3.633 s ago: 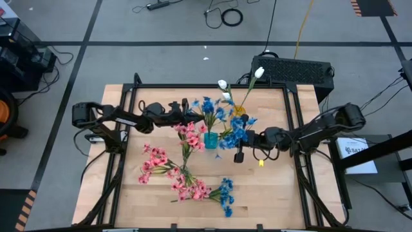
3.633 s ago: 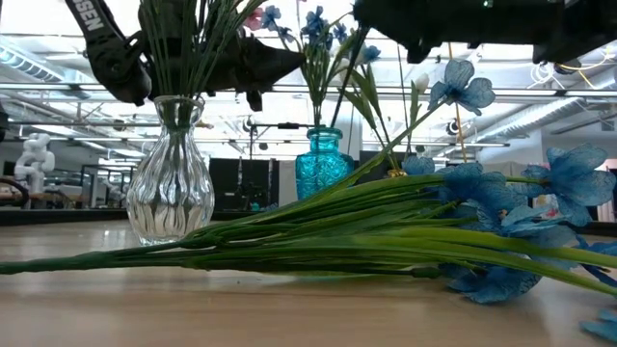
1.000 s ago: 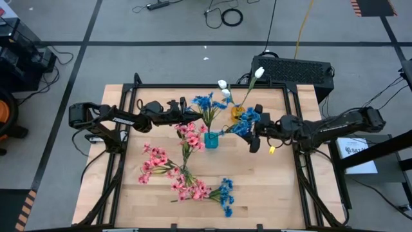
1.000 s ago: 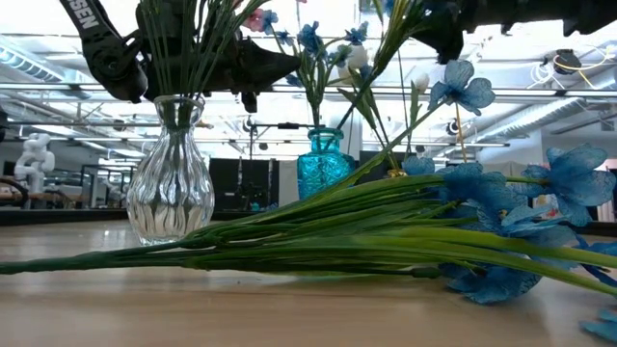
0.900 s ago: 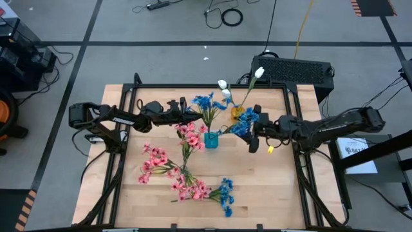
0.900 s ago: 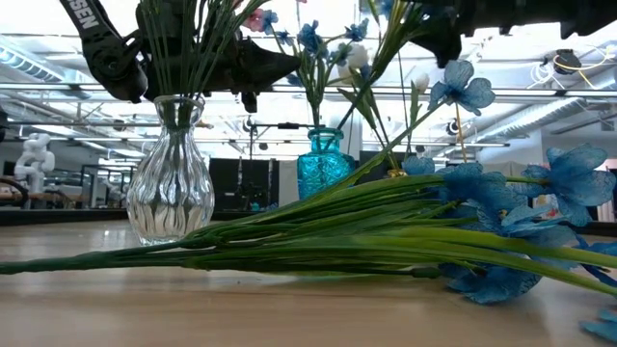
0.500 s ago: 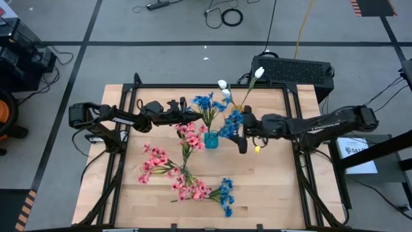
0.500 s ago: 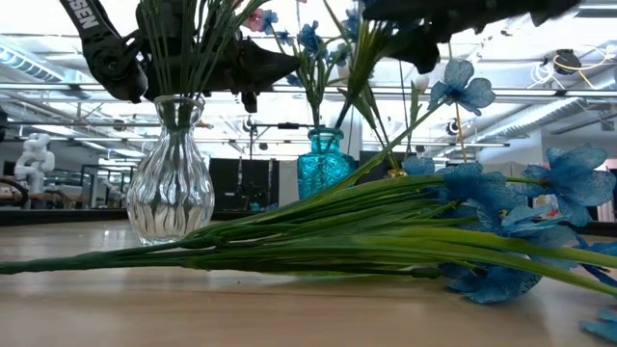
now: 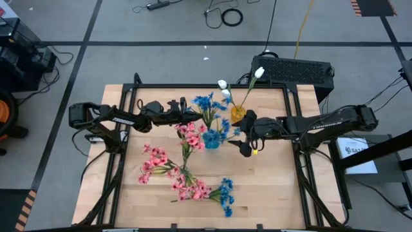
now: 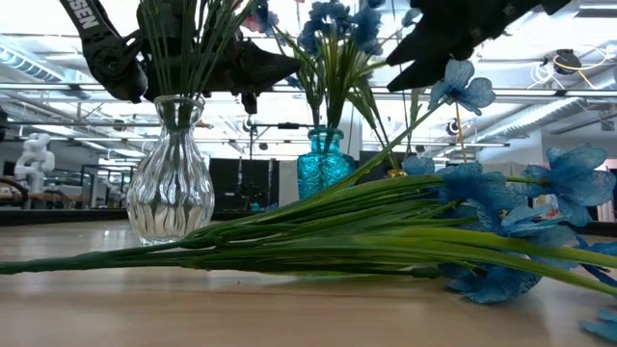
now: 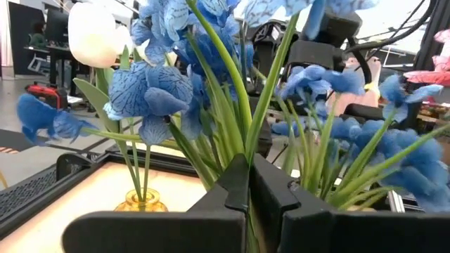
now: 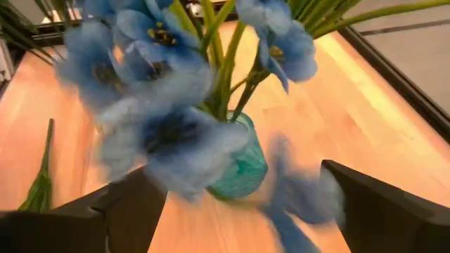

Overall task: Sort flowers into vase by color
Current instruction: Put the top blue flowers into the blue vase, then put the blue flowers into the blue vase

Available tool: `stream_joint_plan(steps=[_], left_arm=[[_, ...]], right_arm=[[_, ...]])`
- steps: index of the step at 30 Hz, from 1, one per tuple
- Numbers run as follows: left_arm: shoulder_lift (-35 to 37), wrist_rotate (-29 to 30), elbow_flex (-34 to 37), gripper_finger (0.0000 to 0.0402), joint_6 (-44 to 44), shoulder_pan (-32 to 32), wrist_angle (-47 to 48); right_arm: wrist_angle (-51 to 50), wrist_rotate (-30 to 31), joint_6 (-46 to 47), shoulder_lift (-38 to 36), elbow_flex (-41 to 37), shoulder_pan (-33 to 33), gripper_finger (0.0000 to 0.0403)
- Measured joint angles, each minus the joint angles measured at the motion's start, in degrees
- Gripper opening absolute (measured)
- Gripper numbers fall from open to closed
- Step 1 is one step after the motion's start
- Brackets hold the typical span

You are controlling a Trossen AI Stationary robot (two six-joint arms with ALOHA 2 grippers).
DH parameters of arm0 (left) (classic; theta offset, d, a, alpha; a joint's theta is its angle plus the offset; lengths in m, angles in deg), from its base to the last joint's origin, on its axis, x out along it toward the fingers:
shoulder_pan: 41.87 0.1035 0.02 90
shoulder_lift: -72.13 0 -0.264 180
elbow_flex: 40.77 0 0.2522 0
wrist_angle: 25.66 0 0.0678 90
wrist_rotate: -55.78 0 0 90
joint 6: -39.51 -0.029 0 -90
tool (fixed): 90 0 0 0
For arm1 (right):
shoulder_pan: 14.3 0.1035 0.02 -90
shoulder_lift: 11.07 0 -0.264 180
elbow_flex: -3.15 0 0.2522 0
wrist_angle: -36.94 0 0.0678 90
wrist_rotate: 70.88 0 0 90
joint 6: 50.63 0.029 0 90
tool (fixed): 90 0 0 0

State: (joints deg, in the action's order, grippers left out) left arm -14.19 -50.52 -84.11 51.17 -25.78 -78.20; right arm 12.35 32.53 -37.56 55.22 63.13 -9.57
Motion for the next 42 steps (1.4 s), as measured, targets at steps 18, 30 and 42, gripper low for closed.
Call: stream_joint_plan(steps=[18, 30, 42], left_arm=[[0.0, 0.0, 0.0, 0.0007, -0.4, 0.0, 2.4], [0.0, -4.9, 0.0, 0.0071, 0.0, 0.0, 5.0], [4.5, -10.0, 0.0, 0.0205, -4.3, 1.1, 28.5]], right_arm=[[-10.5, 7.9, 11.4, -13.1, -1.0, 13.8, 0.0357], [-6.7, 22.9, 19.2, -5.7, -1.9, 28.3, 0.0357], [-4.4, 25.7, 19.1, -4.2, -1.9, 31.9, 0.0357]])
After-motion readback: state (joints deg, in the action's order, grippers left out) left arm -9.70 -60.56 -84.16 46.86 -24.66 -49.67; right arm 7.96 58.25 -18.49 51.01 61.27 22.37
